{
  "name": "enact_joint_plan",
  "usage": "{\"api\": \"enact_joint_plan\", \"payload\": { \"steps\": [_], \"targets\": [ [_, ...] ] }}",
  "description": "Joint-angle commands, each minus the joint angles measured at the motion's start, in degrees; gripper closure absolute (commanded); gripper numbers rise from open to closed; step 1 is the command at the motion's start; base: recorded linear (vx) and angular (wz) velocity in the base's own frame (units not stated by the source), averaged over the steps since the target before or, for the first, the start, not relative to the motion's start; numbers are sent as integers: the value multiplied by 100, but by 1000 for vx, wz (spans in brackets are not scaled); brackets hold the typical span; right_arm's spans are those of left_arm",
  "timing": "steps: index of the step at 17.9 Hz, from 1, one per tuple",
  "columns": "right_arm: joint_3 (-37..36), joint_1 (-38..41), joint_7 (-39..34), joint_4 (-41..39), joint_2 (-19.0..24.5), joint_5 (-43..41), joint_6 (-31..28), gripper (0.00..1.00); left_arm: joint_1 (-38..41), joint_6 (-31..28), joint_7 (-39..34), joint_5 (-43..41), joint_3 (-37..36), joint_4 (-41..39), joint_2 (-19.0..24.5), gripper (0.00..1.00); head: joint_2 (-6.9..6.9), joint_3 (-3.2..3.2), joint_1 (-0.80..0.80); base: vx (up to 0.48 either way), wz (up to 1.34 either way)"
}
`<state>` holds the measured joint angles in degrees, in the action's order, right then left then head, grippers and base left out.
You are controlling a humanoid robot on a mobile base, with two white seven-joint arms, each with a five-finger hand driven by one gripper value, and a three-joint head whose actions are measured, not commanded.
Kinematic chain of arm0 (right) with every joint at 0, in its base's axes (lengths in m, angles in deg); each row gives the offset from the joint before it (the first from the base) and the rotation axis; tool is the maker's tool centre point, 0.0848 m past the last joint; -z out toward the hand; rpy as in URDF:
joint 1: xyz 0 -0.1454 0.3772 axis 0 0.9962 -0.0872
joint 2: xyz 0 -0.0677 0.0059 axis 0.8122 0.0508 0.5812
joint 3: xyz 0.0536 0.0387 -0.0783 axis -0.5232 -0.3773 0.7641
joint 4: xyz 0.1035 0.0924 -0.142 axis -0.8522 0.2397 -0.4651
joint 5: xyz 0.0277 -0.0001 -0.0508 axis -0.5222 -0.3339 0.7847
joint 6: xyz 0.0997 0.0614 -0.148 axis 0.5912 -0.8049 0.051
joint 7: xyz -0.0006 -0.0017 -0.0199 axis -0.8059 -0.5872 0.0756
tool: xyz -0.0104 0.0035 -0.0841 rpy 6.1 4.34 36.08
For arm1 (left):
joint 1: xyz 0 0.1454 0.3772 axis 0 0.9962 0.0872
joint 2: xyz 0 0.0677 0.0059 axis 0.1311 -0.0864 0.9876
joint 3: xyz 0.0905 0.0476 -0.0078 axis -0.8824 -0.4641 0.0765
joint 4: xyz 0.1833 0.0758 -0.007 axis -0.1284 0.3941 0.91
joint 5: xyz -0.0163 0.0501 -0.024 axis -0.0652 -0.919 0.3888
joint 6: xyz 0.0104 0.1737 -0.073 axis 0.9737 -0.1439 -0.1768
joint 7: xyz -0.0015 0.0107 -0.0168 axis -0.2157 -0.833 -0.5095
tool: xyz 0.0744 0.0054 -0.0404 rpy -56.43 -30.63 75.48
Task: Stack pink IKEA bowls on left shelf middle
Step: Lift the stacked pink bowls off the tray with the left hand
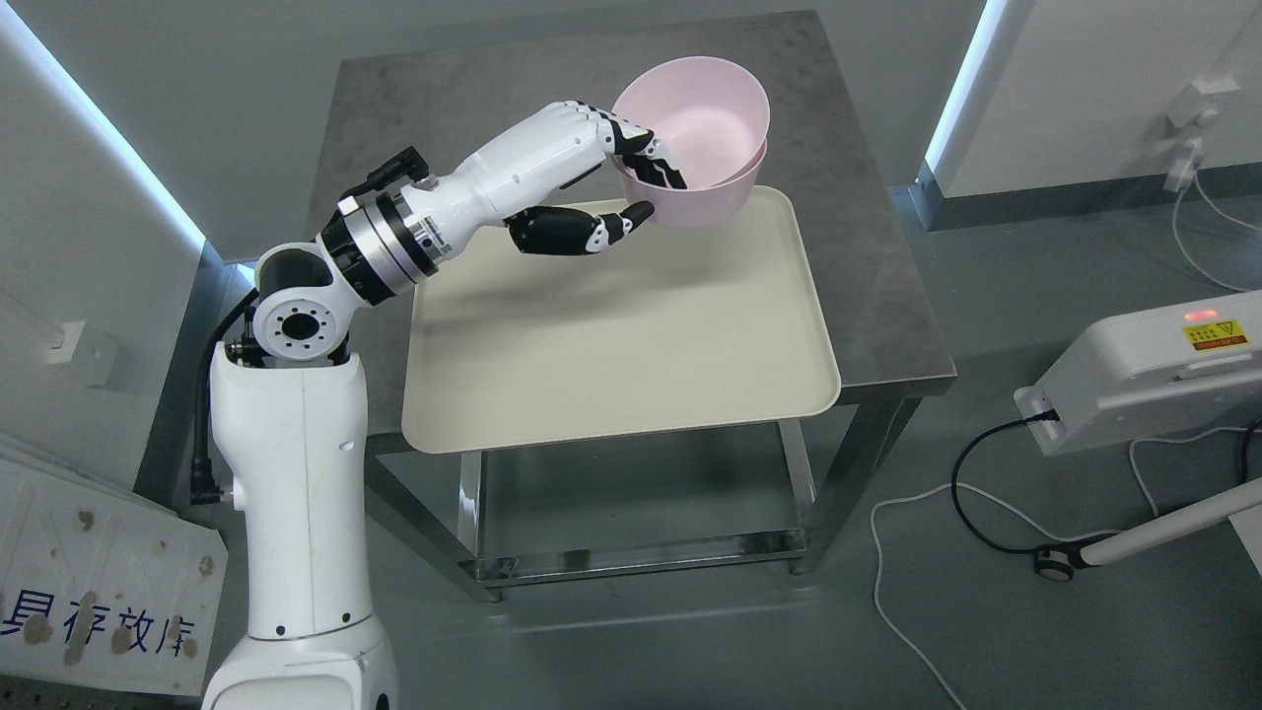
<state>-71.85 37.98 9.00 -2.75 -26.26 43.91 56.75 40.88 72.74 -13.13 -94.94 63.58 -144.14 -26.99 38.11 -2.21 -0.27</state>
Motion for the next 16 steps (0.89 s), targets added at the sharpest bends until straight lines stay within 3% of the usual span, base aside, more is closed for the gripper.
{"api": "enact_joint_plan", "payload": {
  "steps": [1,16],
  "targets": [
    [-26,9,2,-100,-100,-9,-5,0,20,8,4,230,292,-204,88,99,0,0,0,0,0],
    [-26,0,2,-100,-100,-9,-5,0,46,-1,4,275,529,-397,88,98,0,0,0,0,0]
  ]
}}
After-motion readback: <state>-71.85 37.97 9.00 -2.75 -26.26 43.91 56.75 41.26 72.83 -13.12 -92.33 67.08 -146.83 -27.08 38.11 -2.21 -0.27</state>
